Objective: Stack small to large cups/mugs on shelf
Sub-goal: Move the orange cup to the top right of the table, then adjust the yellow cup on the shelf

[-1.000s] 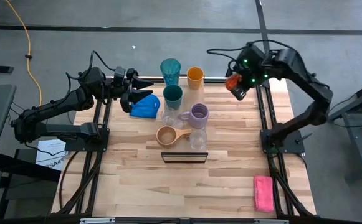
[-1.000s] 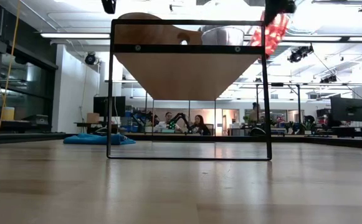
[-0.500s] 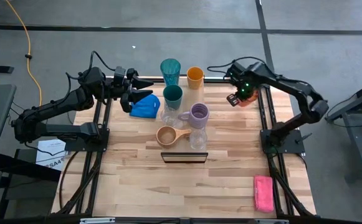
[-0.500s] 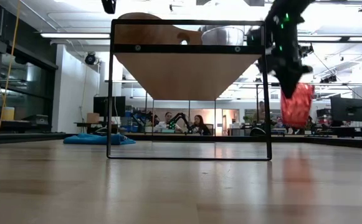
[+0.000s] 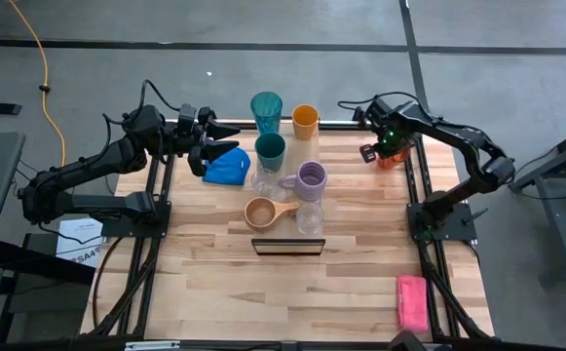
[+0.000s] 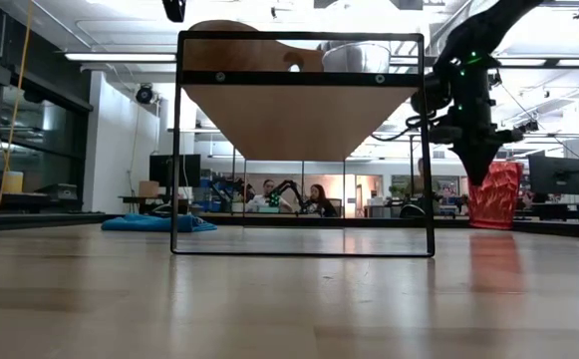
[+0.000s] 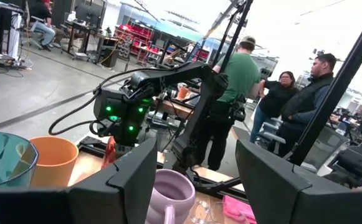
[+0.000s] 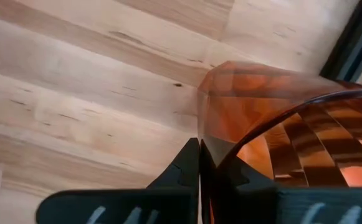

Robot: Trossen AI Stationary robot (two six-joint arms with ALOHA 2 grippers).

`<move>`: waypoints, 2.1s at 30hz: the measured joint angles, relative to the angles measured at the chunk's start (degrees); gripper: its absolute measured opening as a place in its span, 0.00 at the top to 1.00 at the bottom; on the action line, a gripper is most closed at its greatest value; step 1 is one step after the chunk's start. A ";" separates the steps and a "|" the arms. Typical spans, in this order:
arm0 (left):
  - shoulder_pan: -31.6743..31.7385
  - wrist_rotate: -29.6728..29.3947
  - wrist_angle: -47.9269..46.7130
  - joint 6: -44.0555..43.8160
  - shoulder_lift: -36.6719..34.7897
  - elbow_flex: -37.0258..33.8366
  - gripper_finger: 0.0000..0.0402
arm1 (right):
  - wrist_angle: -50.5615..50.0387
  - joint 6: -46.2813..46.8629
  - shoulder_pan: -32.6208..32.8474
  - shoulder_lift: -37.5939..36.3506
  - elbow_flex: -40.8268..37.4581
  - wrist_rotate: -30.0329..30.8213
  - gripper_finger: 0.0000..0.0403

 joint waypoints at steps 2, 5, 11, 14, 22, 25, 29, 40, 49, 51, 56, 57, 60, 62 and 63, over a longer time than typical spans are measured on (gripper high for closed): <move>0.00 0.00 0.00 -0.08 0.00 0.00 0.48 | -0.09 0.14 -0.55 0.00 -0.01 -0.04 1.00; 0.01 0.00 0.02 -0.08 0.00 0.00 0.48 | -0.04 1.44 -1.10 0.00 -0.02 -0.39 1.00; 0.00 0.00 0.00 -0.05 0.00 0.00 0.48 | 0.26 1.38 -1.19 0.71 -0.02 -0.62 1.00; -0.01 0.00 0.00 -0.03 0.00 0.00 0.48 | 0.30 1.34 -1.19 1.39 -0.04 -1.70 0.97; -0.01 0.00 0.02 0.06 0.00 0.00 0.48 | 0.58 1.29 -1.19 1.55 -0.04 -1.97 0.77; 0.01 0.00 0.02 0.06 0.00 0.00 0.48 | 0.56 1.52 -1.19 1.57 -0.04 -1.97 0.70; 0.00 0.00 0.02 0.06 0.00 0.00 0.49 | 0.20 2.33 -1.19 1.57 -0.01 -2.05 0.63; 0.00 0.00 0.00 0.06 0.00 0.00 0.49 | -4.40 -2.95 -1.17 -1.91 14.61 -2.05 0.53; 0.01 0.00 0.00 0.06 0.02 0.00 0.48 | 3.35 -8.24 1.70 -5.38 31.10 -11.17 0.53; -0.01 0.00 -0.02 0.06 0.02 0.00 0.48 | 9.21 -11.50 4.03 -6.91 31.41 -16.75 0.53; -0.01 0.00 0.00 0.06 0.02 0.00 0.48 | 19.35 -17.76 11.64 -9.69 31.41 -29.78 0.53; -0.01 0.00 0.00 0.06 0.02 0.00 0.49 | 20.36 -18.45 13.31 -9.95 31.41 -30.32 0.53; 0.00 0.00 0.00 0.06 0.02 0.00 0.48 | 22.18 -20.11 17.25 -10.21 31.41 -30.08 0.53; 0.01 0.00 0.00 0.06 0.02 0.00 0.48 | 23.48 -20.17 18.53 -10.19 31.41 -29.89 0.53; 0.01 0.00 0.00 0.06 0.02 0.00 0.48 | 24.14 -20.17 18.99 -10.19 31.41 -29.81 0.53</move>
